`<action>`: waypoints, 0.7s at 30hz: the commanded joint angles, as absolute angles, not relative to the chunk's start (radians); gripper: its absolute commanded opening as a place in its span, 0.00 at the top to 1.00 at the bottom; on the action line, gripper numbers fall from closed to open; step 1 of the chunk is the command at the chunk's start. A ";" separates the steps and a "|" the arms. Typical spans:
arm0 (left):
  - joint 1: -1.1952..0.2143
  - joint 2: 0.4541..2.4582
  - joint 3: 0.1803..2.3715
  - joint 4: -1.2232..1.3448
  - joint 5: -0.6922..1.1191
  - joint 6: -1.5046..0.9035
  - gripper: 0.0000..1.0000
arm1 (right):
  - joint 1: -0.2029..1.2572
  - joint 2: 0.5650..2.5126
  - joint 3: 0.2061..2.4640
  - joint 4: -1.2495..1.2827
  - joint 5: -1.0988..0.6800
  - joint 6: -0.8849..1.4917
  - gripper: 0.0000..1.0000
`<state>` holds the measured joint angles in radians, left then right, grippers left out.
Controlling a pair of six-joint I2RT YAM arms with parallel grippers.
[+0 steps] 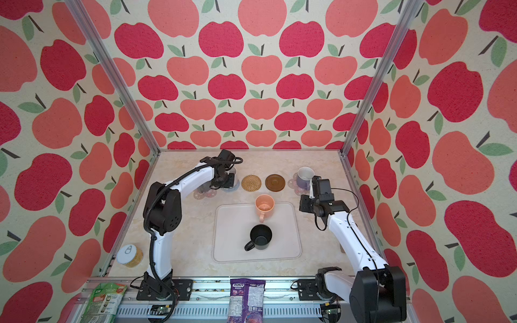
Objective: Place cups on coasters
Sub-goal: Place the cup on the coaster.
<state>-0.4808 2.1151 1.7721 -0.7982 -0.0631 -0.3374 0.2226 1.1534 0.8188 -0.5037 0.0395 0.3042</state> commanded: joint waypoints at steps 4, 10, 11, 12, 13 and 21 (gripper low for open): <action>-0.498 2.097 1.767 -0.788 -0.093 -0.365 1.00 | 0.233 1.127 0.800 -0.515 0.038 0.292 0.43; -0.504 2.079 1.723 -0.782 -0.107 -0.376 1.00 | 0.234 1.123 0.798 -0.514 0.033 0.297 0.43; -0.503 2.073 1.710 -0.779 -0.107 -0.379 1.00 | 0.233 1.120 0.798 -0.514 0.033 0.298 0.43; -0.503 2.067 1.701 -0.776 -0.109 -0.380 1.00 | 0.233 1.117 0.796 -0.515 0.032 0.298 0.43; -0.504 2.062 1.689 -0.775 -0.107 -0.385 1.00 | 0.233 1.114 0.793 -0.515 0.034 0.298 0.43; -0.519 2.011 1.619 -0.744 -0.091 -0.413 1.00 | 0.233 1.090 0.783 -0.517 0.022 0.310 0.43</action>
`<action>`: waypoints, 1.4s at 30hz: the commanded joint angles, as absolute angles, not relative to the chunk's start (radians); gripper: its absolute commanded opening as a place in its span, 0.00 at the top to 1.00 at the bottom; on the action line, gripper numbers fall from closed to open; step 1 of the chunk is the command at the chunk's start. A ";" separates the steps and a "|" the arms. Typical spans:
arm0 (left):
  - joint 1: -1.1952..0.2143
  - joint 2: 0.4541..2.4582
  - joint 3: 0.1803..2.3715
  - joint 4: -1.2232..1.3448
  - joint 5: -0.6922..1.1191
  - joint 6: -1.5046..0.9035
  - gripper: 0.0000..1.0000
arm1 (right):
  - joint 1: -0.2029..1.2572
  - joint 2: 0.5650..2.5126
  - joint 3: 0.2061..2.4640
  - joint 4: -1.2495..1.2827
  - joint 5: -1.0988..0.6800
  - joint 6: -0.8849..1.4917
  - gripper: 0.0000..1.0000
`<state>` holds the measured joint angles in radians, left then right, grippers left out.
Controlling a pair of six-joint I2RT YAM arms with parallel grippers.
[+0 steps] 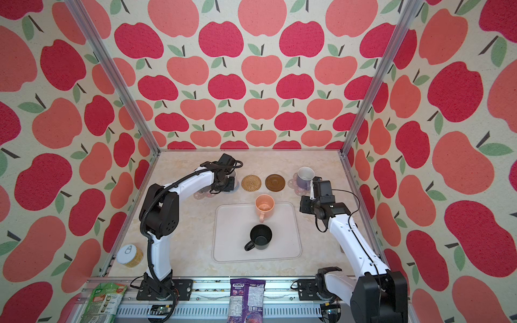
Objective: Place cups on coasters
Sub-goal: Place the cup on the coaster.
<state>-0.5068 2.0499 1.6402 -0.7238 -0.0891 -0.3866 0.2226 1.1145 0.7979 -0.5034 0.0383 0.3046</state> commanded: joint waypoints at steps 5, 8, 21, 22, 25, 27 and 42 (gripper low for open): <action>-0.523 2.014 1.609 -0.739 -0.080 -0.416 1.00 | 0.233 1.064 0.772 -0.523 0.018 0.319 0.43; -0.524 2.022 1.607 -0.727 -0.052 -0.416 1.00 | 0.233 1.043 0.763 -0.527 0.015 0.328 0.43; -0.532 2.046 1.615 -0.727 -0.030 -0.448 0.99 | 0.233 0.980 0.748 -0.542 0.000 0.361 0.42; -0.531 2.048 1.617 -0.737 -0.040 -0.450 0.98 | 0.233 0.984 0.750 -0.544 -0.005 0.362 0.42; -0.532 2.045 1.622 -0.768 -0.071 -0.456 0.92 | 0.235 0.985 0.750 -0.546 -0.015 0.368 0.42; -0.531 2.038 1.618 -0.778 -0.083 -0.463 0.76 | 0.235 0.979 0.746 -0.543 -0.019 0.374 0.42; -0.546 1.950 1.590 -0.813 -0.149 -0.489 0.53 | 0.260 0.970 0.754 -0.534 -0.050 0.373 0.42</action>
